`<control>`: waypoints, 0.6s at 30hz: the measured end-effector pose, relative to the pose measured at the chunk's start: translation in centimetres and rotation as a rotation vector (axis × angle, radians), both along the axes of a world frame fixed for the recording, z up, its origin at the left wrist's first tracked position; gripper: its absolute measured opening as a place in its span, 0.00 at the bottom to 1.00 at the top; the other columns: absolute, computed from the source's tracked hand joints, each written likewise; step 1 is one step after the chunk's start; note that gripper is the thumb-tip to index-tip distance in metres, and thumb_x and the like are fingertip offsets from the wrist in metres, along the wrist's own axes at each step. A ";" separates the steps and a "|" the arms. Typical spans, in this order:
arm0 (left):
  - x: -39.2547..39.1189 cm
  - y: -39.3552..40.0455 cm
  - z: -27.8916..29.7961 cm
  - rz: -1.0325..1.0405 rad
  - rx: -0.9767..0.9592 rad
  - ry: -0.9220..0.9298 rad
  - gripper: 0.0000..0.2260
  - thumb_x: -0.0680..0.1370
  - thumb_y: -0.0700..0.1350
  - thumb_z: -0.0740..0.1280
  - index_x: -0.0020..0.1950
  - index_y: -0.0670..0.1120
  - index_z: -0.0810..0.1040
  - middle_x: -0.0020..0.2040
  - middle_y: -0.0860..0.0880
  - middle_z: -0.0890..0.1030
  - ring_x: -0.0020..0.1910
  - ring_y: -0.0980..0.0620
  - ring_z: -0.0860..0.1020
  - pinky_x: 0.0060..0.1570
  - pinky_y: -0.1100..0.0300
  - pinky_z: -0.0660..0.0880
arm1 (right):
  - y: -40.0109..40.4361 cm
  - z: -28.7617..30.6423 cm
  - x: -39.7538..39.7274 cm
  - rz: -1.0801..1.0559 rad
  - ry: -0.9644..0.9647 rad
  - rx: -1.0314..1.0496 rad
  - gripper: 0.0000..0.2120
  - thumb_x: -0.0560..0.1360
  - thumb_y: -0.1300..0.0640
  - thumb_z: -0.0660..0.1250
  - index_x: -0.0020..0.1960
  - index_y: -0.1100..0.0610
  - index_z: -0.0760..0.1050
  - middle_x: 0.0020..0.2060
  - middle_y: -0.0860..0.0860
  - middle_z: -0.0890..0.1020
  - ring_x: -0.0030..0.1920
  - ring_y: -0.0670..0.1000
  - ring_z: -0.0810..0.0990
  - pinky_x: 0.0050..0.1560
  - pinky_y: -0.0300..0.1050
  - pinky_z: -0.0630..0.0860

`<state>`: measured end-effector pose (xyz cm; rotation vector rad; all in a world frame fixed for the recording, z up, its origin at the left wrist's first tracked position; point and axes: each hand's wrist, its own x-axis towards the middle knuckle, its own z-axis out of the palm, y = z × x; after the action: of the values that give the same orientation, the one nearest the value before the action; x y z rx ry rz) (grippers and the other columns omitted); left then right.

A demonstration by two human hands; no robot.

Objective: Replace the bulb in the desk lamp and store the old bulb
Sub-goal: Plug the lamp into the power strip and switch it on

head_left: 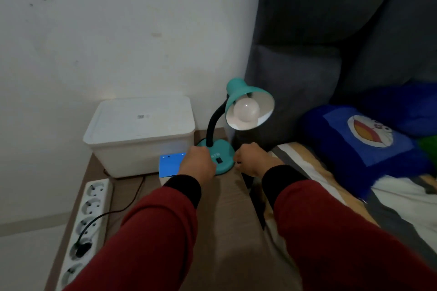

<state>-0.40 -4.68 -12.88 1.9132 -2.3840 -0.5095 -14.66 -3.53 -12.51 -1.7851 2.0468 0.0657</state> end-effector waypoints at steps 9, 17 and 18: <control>-1.5 0.3 -10.5 0.001 -0.158 0.270 0.22 0.79 0.45 0.62 0.72 0.42 0.65 0.74 0.45 0.64 0.74 0.47 0.60 0.74 0.59 0.54 | 0.8 -9.9 -0.4 -0.023 -0.200 -0.291 0.22 0.76 0.61 0.62 0.69 0.56 0.70 0.68 0.54 0.72 0.66 0.55 0.71 0.67 0.43 0.66; -1.0 -0.5 -15.0 -0.005 -0.390 0.449 0.18 0.74 0.36 0.70 0.64 0.40 0.76 0.63 0.42 0.77 0.69 0.47 0.68 0.70 0.60 0.58 | -0.1 -14.4 -0.7 0.012 -0.209 -0.586 0.20 0.70 0.55 0.68 0.60 0.59 0.78 0.58 0.57 0.81 0.54 0.59 0.81 0.57 0.54 0.79; -0.9 -0.6 -15.3 -0.004 -0.406 0.487 0.18 0.73 0.36 0.70 0.63 0.40 0.77 0.63 0.43 0.78 0.68 0.50 0.67 0.70 0.63 0.58 | -0.1 -14.6 -0.7 0.018 -0.207 -0.589 0.19 0.71 0.53 0.66 0.61 0.58 0.78 0.58 0.57 0.81 0.54 0.59 0.81 0.56 0.54 0.79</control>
<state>-1.32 -5.28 -28.17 1.4177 -1.9898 -0.3936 -15.32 -3.67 -27.15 -2.0262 2.0250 -0.7566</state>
